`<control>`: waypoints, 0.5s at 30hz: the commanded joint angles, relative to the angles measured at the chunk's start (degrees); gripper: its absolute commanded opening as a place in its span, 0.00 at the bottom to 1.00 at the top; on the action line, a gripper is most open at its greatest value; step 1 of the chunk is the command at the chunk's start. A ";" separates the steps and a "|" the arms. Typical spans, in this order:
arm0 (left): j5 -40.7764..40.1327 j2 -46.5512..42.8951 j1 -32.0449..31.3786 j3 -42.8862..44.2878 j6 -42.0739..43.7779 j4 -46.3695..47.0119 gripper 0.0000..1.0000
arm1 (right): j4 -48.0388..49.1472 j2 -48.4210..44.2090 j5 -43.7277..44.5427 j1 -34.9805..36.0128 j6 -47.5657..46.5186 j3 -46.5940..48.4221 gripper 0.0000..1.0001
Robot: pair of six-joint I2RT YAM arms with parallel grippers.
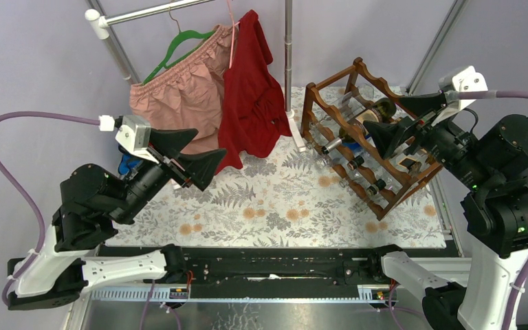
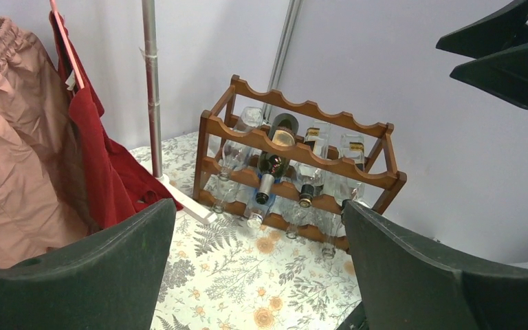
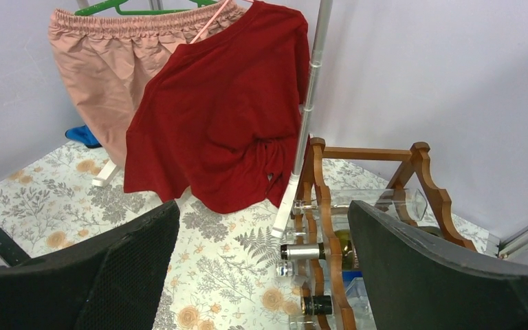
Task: Put the wine bottle on the wine rack
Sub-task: Reset both arms
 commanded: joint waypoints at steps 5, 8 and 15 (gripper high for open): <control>0.77 -0.51 0.24 -0.28 -0.91 -0.19 0.99 | 0.75 -0.64 -2.45 -0.32 -2.07 -0.33 1.00; 0.93 -0.32 0.24 -0.40 -1.34 -0.51 0.99 | -0.24 -0.66 -4.44 -0.32 -3.77 -0.55 1.00; 0.19 -0.27 0.24 -1.06 -1.16 -0.46 0.99 | 0.74 -1.23 -3.64 -0.32 -2.62 -1.60 1.00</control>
